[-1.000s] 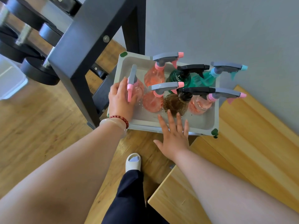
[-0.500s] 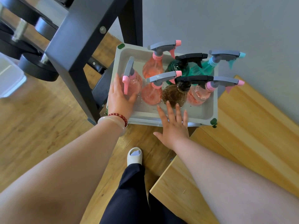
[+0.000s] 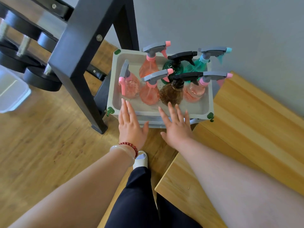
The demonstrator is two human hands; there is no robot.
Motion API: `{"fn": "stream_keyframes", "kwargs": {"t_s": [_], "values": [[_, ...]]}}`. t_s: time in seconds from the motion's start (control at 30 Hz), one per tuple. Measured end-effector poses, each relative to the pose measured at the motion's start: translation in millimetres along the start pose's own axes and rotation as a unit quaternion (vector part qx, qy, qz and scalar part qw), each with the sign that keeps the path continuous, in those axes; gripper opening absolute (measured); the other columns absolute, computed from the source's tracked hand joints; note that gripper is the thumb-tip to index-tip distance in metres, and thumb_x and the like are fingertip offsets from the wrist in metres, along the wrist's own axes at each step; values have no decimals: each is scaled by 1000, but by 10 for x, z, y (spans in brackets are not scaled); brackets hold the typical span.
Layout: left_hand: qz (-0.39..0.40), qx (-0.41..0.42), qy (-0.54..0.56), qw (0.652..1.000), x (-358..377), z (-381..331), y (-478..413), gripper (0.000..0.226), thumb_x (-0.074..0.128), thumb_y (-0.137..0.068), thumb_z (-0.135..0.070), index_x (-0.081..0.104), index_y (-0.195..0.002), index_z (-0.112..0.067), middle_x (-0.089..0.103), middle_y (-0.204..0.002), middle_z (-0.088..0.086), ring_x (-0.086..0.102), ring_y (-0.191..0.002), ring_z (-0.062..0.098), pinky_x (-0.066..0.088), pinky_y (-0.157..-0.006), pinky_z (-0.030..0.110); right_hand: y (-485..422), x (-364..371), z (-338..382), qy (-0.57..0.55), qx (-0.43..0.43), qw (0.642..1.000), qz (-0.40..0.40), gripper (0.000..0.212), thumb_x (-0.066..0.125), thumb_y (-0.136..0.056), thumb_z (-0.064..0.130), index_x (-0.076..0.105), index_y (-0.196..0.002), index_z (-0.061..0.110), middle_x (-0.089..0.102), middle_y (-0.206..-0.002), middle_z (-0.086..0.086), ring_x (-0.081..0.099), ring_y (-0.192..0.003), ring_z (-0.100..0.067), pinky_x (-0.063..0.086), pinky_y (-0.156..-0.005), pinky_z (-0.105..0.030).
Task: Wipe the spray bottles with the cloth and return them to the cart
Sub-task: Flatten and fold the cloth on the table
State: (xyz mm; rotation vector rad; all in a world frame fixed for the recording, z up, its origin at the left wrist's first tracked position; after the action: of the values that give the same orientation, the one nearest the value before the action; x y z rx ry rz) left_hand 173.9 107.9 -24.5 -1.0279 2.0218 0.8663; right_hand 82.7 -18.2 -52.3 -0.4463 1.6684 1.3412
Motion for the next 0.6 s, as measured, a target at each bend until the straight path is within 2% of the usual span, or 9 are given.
{"fn": "stream_keyframes", "kwargs": {"t_s": [0.2, 0.4, 0.5, 0.6], "values": [[56, 47, -30, 997, 223, -389, 253, 81, 51, -99, -32, -5, -156, -20, -15, -163, 7, -9, -150, 30, 0, -120, 39, 422, 166, -404, -27, 50, 998, 19, 85, 43, -101, 41, -26, -150, 34, -35, -157, -6, -29, -146, -31, -11, -118, -54], [85, 107, -64, 989, 459, -813, 435, 77, 48, -100, -32, -4, -157, -24, -16, -164, 3, -10, -150, 26, -1, -120, 39, 831, 390, -834, -48, 91, 994, 35, 82, 40, -103, 40, -28, -149, 33, -42, -153, -6, -34, -143, -31, -14, -117, -54], [101, 122, -59, 986, 602, -1010, 594, 75, 47, -100, -31, -2, -157, -24, -14, -164, 3, -9, -150, 25, 3, -121, 41, 1018, 506, -1022, -55, 103, 993, 35, 82, 39, -103, 41, -29, -148, 34, -47, -148, -4, -35, -143, -32, -12, -119, -55], [104, 136, -67, 983, 758, -1167, 776, 74, 46, -101, -31, -1, -157, -22, -11, -164, 4, -8, -151, 25, 1, -121, 39, 1208, 646, -1194, -62, 112, 991, 37, 86, 39, -102, 43, -38, -140, 34, -50, -140, -3, -35, -143, -32, -14, -117, -55]]}}
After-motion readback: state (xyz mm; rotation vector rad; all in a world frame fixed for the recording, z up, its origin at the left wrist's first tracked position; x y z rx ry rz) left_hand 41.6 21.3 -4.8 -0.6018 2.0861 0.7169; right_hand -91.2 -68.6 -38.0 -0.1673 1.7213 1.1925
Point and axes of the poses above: each hand's wrist, its own y-axis away from the middle knuckle, its own x-axis out of the palm, z = x × y, the point moved 10 cm from there along -y, towards the middle knuckle
